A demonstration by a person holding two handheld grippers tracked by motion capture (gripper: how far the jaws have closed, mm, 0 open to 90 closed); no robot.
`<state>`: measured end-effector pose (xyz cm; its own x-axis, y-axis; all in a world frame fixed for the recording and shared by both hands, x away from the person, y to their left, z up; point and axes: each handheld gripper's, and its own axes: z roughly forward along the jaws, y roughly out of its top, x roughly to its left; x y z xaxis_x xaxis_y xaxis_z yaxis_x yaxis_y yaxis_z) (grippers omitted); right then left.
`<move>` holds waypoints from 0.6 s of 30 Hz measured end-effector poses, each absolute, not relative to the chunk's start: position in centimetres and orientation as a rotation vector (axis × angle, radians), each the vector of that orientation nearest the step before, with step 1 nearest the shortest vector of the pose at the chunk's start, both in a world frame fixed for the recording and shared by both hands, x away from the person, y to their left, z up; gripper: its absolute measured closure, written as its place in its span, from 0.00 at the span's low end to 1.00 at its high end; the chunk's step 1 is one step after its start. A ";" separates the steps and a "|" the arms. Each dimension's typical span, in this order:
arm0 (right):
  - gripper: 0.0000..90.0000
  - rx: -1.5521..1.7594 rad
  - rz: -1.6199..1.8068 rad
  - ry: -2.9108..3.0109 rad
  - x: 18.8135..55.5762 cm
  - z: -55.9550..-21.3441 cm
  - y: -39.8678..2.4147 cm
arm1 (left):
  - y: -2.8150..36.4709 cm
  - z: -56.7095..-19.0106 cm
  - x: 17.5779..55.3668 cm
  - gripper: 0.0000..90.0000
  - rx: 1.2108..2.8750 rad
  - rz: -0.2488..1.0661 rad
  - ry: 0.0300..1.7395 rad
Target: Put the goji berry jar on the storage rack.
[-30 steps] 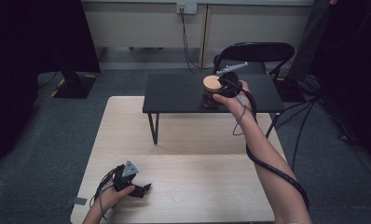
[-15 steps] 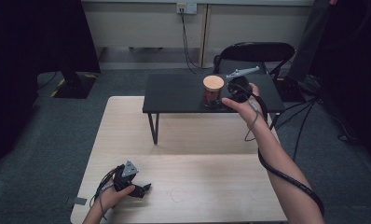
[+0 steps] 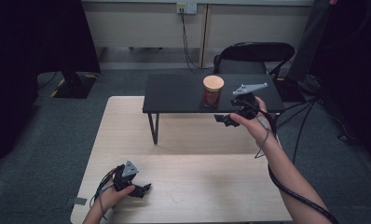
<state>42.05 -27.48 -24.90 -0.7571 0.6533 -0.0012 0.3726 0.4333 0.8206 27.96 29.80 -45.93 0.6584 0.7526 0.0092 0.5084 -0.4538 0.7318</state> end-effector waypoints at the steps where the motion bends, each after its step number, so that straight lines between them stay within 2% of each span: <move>1: 0.00 0.877 1.252 2.373 41.8 -25.2 -27.7 | 29.8 -45.8 28.0 0.00 2.164 0.438 0.966; 18: 0.00 0.845 1.298 2.367 38.1 -28.3 -30.6 | 29.8 -45.8 28.0 0.00 2.163 0.437 0.966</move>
<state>38.12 -30.65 -28.26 -0.7772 0.6292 0.0100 0.3466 0.4147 0.8414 28.02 29.81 -45.84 0.6621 0.7493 0.0159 0.5064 -0.4629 0.7275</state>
